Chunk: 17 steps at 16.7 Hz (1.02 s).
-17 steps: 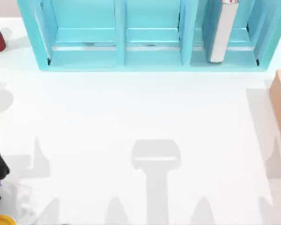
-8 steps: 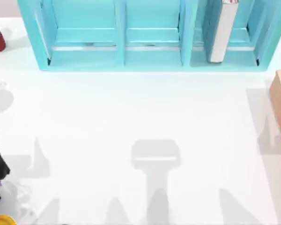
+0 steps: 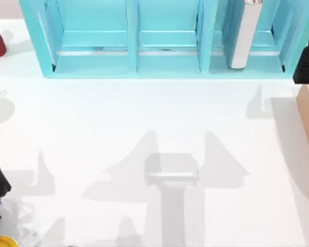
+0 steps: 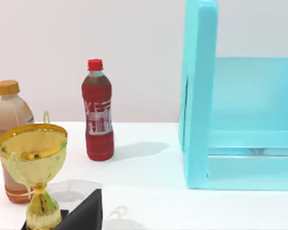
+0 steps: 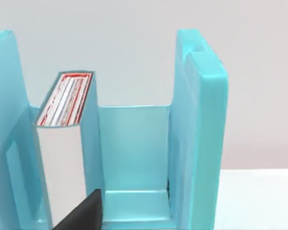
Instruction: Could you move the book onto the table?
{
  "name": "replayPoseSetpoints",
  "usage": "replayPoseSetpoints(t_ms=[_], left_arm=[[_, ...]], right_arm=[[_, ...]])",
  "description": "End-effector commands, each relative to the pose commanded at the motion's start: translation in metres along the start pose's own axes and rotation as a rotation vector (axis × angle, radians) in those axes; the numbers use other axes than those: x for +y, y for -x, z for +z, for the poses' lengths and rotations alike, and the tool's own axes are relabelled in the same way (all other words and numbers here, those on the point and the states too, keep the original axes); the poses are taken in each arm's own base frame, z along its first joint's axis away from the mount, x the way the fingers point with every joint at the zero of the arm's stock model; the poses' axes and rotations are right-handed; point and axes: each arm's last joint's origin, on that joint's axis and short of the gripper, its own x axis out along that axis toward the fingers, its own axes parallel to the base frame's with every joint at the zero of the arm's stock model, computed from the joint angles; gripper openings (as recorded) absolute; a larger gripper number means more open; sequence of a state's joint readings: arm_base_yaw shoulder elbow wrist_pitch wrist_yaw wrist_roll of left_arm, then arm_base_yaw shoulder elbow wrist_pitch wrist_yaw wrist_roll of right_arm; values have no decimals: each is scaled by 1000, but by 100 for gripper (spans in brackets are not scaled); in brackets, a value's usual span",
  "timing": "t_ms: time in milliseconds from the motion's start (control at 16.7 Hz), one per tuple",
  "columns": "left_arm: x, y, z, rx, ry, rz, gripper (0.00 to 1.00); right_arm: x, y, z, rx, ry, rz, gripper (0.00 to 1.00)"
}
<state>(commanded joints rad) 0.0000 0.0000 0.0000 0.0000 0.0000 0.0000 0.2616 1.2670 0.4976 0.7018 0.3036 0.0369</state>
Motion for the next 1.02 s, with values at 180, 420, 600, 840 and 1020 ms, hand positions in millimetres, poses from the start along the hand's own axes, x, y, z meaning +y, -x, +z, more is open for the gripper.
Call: replayPoseSetpoints(t_ms=[180,420,600,840,1020], left_arm=[[0,0,0,0,0,0,100],[0,0,0,0,0,0,100],[0,0,0,0,0,0,100],[0,0,0,0,0,0,100],[0,0,0,0,0,0,100]], right_arm=[[32,-46,-35,51,16,-4,100],[70,-84,-86,71,20,-5,100],[89,-97,-111,57,9,-6,100],[97,-102,-121,42,-3,-5,100],[97,-102,-121,42,-3,-5,100]])
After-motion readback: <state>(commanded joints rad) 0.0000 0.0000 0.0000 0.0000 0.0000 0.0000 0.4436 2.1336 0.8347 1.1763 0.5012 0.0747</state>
